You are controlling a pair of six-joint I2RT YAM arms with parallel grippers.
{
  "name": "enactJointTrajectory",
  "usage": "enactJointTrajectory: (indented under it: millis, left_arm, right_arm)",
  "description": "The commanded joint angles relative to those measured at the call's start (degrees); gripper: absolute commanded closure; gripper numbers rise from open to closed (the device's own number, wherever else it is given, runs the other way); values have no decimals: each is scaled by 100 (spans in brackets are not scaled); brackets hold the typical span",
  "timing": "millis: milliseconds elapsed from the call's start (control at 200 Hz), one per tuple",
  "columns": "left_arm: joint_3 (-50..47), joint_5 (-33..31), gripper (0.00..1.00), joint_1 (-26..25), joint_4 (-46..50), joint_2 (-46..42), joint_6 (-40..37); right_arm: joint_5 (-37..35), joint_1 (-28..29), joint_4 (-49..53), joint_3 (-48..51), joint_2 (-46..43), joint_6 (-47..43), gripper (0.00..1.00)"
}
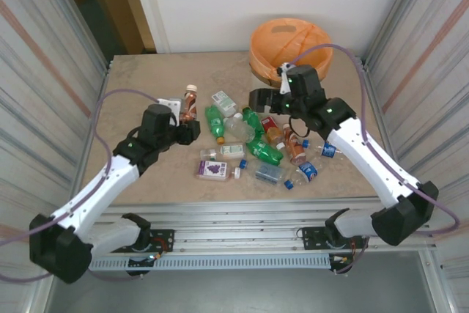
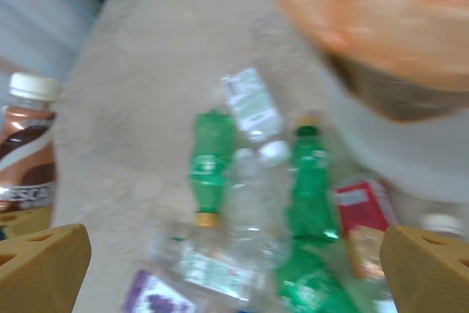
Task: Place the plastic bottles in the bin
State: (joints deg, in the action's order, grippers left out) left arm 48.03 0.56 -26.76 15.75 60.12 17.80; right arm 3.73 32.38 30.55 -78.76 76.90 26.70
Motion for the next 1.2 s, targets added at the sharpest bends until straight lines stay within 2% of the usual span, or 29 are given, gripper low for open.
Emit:
enactJointTrajectory:
  millis: [0, 135, 260, 451, 551, 917, 1042, 1102, 1192]
  left_arm:
    - [-380, 574, 58, -53, -823, -503, -206]
    - [-751, 1060, 58, -69, -1565, -919, -250]
    - [-889, 1468, 58, -112, -1990, -1038, -286]
    - [-862, 1448, 58, -258, -2137, -1047, -327]
    - [-870, 1407, 58, -285, -2155, -1040, -325]
    - [-890, 1352, 58, -303, -2126, -1046, -353]
    - [-905, 1301, 57, -301, -2103, -1046, -330]
    - [-909, 1298, 52, -303, -2102, -1047, -314]
    - [-898, 1289, 35, -302, -2105, -1050, -297]
  right_arm:
    - [1175, 165, -978, -183, 271, 473, 1]
    - [2071, 389, -1700, -325, 678, 823, 2]
    - [2526, 580, -2093, -534, 1029, 1030, 4]
    - [2872, 838, -2407, -852, 1476, 1263, 8]
    - [2972, 943, -2465, -991, 1692, 1364, 13]
    - [3129, 1095, -2510, -1241, 2110, 1538, 44]
    - [3134, 1094, -2467, -1247, 2136, 1540, 60]
    - [3125, 1084, -2419, -1256, 2136, 1524, 67]
    - [3078, 1075, -2350, -1253, 2101, 1480, 73]
